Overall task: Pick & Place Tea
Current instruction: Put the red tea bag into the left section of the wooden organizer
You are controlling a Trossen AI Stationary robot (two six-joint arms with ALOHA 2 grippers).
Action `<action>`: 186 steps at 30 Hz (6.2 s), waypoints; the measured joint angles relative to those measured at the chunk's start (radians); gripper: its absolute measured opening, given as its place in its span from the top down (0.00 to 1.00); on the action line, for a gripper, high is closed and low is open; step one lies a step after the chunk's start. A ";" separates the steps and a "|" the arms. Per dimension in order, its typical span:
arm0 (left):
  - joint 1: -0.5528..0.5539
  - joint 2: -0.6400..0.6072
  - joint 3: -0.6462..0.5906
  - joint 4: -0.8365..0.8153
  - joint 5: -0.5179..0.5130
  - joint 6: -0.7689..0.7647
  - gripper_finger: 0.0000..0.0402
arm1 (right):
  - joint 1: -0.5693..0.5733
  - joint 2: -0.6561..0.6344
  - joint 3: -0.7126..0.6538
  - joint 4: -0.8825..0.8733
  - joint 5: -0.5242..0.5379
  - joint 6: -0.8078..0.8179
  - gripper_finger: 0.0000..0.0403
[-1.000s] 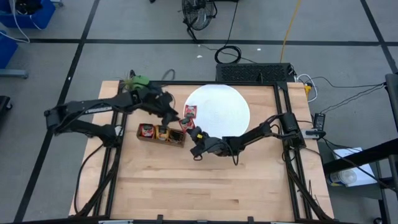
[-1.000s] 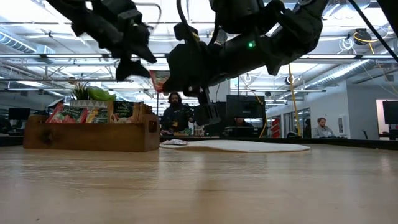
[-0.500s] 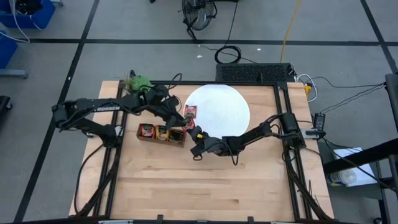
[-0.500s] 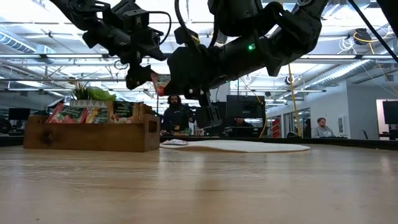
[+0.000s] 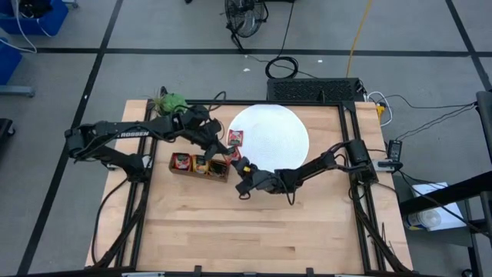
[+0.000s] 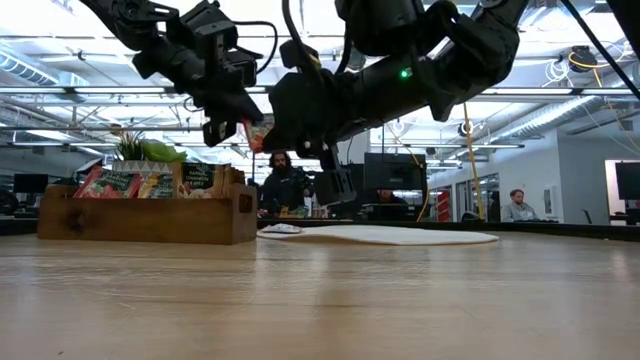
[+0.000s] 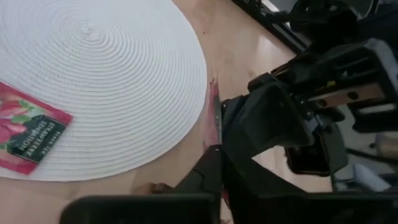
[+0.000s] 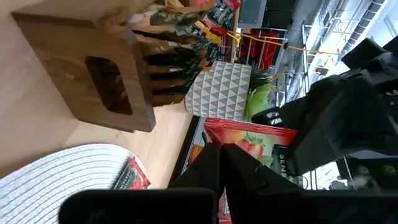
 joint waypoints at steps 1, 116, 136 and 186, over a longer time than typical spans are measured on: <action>0.000 0.000 0.000 -0.005 0.000 0.020 0.97 | 0.002 0.000 0.000 0.000 0.000 0.000 1.00; -0.397 0.142 0.031 -0.956 -0.664 0.016 0.93 | -0.017 -0.219 -0.307 0.170 0.183 0.744 1.00; -0.320 -0.005 0.173 -0.591 -0.886 0.278 0.88 | -0.234 -0.219 -0.302 0.020 -0.362 1.198 0.77; 0.136 0.784 0.704 -0.549 -0.440 0.867 0.97 | -0.095 -0.334 -0.428 -0.031 -0.207 1.177 0.65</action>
